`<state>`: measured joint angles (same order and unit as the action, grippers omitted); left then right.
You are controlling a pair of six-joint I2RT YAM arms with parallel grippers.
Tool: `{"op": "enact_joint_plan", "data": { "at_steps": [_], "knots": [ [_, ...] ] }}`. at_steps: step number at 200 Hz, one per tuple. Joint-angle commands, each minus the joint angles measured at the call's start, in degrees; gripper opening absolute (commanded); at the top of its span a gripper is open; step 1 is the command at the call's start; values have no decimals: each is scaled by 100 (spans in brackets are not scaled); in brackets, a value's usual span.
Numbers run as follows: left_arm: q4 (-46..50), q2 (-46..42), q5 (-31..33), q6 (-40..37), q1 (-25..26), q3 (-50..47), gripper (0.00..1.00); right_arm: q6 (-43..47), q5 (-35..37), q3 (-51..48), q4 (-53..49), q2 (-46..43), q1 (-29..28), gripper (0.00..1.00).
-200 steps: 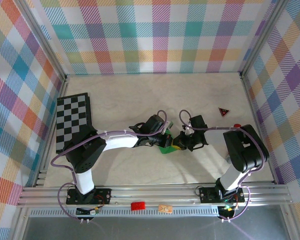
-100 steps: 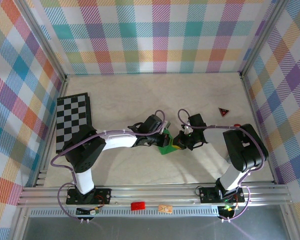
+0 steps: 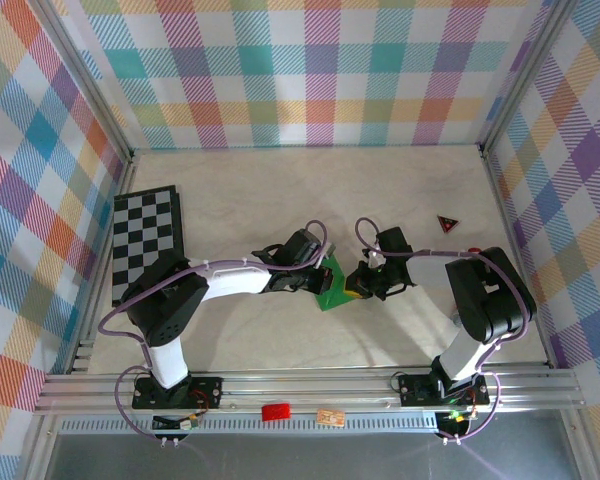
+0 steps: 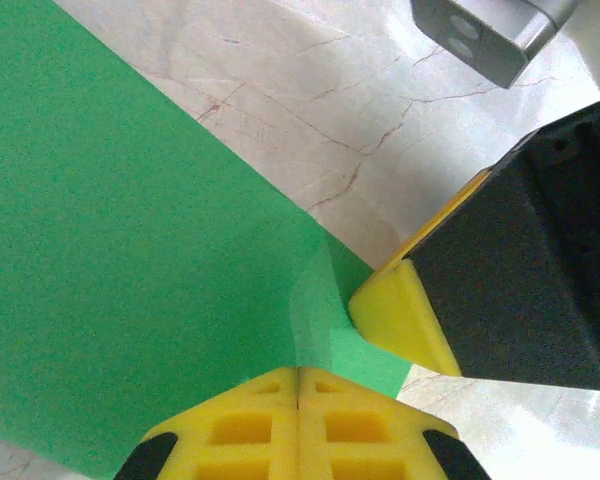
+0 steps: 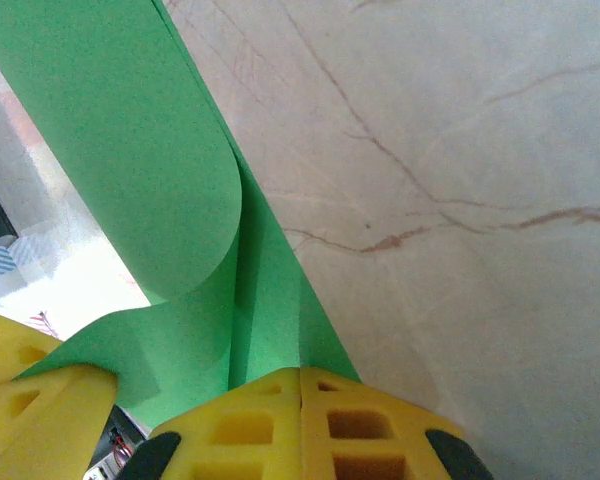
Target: Fold a paper plane with a square sheet of paper (pick it up from the middle)
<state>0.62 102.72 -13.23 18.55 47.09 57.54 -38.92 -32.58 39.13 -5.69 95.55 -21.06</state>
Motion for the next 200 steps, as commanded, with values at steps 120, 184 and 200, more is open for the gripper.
{"op": "enact_joint_plan", "data": {
  "at_steps": [120,184,200],
  "knots": [
    [535,0,671,-422,-58,27,0,44,524,-50,-395,272,-21,5],
    [631,10,751,-483,-54,50,0,38,516,-39,-414,258,-21,5],
    [670,24,785,-501,-53,57,0,34,516,-51,-407,258,-21,5]
  ]
}}
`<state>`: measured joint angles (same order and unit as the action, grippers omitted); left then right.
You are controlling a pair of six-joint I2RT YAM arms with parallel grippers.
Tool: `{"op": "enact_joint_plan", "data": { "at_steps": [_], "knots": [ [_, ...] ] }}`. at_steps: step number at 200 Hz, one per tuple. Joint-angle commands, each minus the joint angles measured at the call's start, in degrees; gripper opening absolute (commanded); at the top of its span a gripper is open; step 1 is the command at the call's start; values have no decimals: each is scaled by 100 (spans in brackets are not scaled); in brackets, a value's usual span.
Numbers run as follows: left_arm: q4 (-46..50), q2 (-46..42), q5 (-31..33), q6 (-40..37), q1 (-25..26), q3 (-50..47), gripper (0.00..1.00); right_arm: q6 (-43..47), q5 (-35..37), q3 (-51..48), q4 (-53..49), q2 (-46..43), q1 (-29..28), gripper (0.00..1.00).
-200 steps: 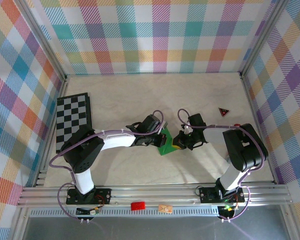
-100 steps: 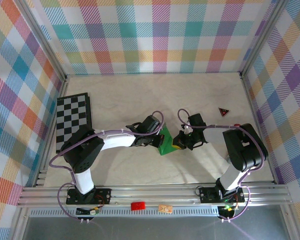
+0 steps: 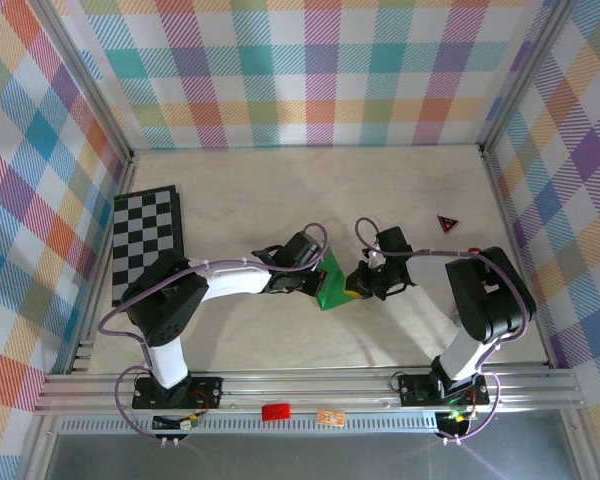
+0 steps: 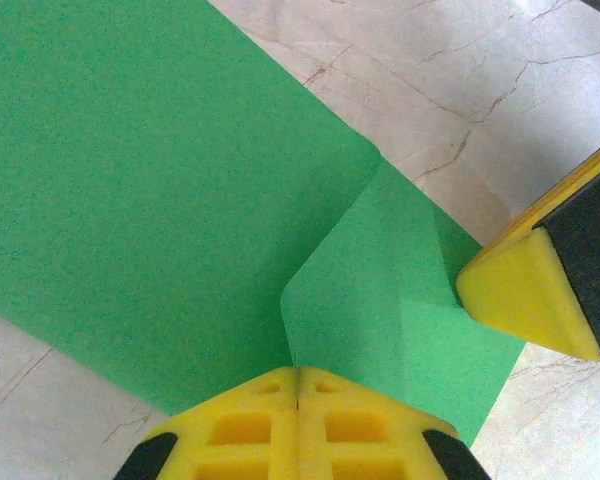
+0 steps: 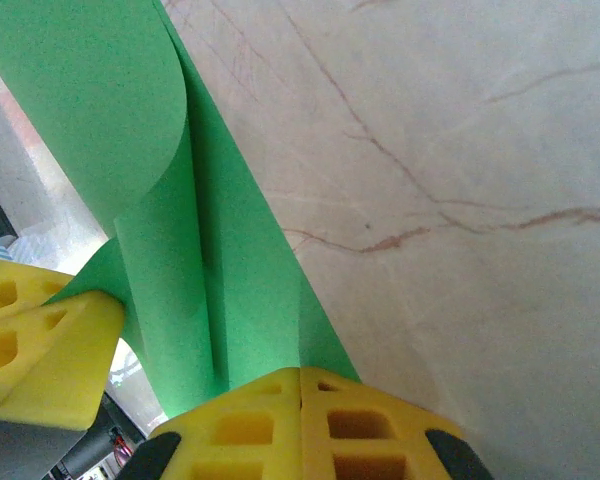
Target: Fold a paper plane with a square sheet of paper (pick it up from the middle)
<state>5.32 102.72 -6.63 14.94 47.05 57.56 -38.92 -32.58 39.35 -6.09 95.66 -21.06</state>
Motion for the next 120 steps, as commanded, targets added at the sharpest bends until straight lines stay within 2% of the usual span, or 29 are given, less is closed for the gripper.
{"op": "enact_joint_plan", "data": {
  "at_steps": [1,120],
  "knots": [
    [199,22,126,-140,-48,54,0,34,511,-70,-358,245,-21,5],
    [196,108,267,-184,-48,89,0,33,498,-66,-364,239,-21,5]
  ]
}}
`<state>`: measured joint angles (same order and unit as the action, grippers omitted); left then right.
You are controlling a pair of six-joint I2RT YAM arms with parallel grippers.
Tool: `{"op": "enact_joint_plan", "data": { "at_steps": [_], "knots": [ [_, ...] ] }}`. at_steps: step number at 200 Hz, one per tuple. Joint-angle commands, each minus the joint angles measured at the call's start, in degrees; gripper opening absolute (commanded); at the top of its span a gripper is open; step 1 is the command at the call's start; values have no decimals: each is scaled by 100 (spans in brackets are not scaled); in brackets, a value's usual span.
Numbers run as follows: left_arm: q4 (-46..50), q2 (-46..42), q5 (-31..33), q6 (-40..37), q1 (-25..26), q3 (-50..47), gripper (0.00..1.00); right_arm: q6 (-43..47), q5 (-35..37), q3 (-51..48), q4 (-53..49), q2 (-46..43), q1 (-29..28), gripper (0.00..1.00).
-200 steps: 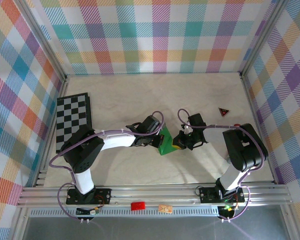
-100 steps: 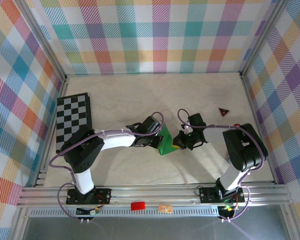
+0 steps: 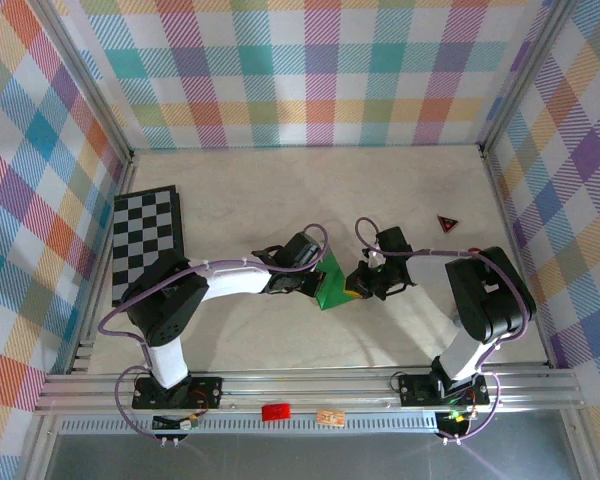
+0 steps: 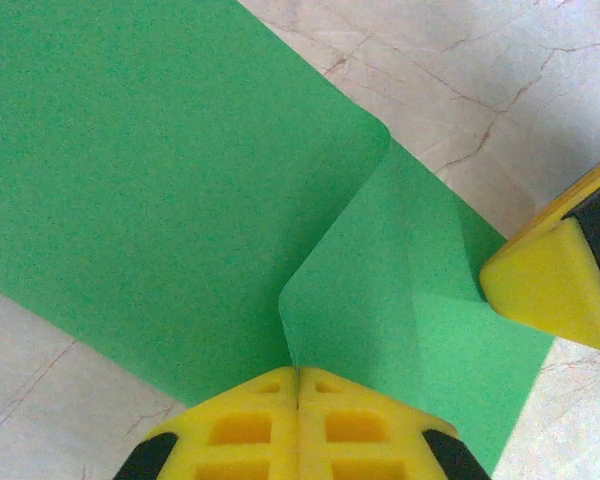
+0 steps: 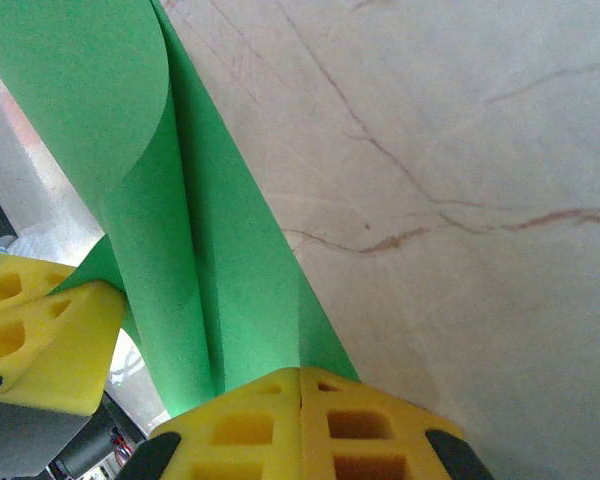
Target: Fold a paper plane with a square sheet of paper (pick it up from the middle)
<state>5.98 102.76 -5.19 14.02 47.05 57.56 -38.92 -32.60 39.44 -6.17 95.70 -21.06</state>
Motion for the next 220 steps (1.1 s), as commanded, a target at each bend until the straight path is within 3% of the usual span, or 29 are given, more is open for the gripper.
{"op": "enact_joint_plan", "data": {
  "at_steps": [1,220],
  "knots": [
    [131,108,128,-93,-47,89,0,29,500,-71,-353,232,-21,5],
    [118,253,211,-101,-55,155,0,42,485,-79,-349,249,-21,5]
  ]
}}
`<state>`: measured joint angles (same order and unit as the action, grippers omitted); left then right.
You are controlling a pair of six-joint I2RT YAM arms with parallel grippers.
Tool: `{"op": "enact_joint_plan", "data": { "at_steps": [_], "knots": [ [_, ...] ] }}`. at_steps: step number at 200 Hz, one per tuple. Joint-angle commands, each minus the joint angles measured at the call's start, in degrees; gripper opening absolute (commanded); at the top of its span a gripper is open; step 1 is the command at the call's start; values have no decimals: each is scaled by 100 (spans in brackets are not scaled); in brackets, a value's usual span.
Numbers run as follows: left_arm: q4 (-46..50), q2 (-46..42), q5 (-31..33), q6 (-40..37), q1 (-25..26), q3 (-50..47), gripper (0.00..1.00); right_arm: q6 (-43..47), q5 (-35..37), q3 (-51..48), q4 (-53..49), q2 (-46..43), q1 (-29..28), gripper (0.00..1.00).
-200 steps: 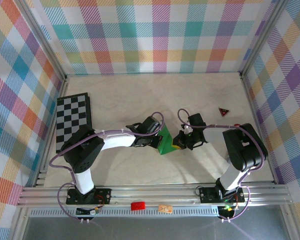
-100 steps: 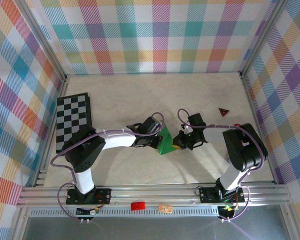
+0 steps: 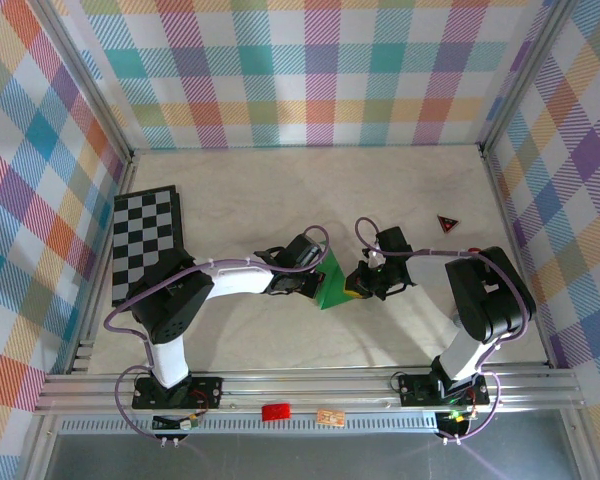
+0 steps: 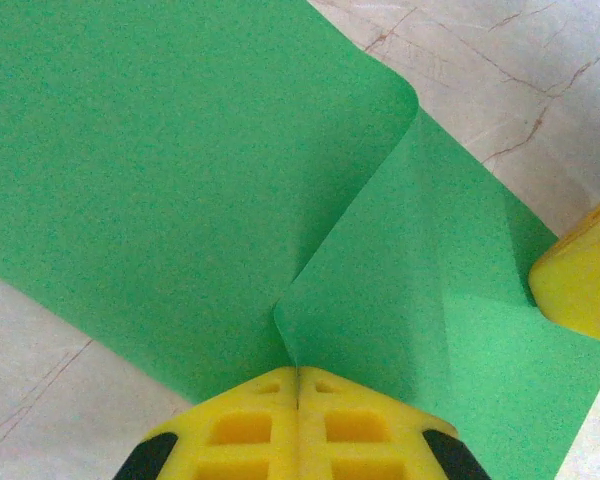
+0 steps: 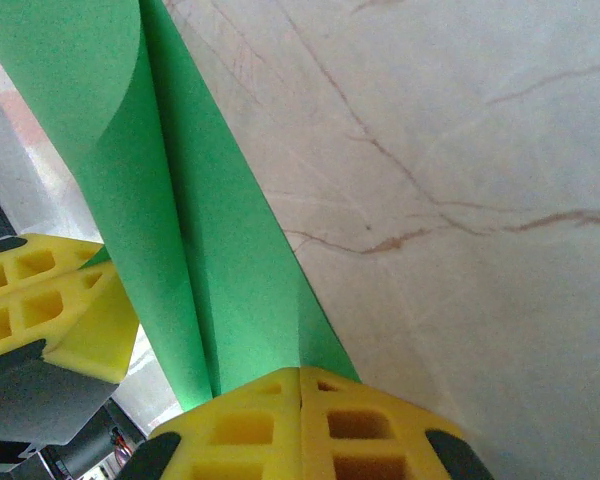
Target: Fold a paper plane with a square sheet of paper (pick it up from the middle)
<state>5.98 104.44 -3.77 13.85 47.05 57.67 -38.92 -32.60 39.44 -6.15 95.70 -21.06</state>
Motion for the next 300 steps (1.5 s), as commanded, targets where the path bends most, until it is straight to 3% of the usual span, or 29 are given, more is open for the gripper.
{"op": "enact_joint_plan", "data": {
  "at_steps": [1,211,300],
  "knots": [
    [120,85,69,-84,-55,150,0,42,488,-78,-351,248,-21,5],
    [-59,207,-9,-84,-51,-123,0,-111,146,-70,3,151,-21,7],
    [-213,391,-273,-287,-55,-17,0,-351,-106,36,230,-661,-21,11]
  ]
}}
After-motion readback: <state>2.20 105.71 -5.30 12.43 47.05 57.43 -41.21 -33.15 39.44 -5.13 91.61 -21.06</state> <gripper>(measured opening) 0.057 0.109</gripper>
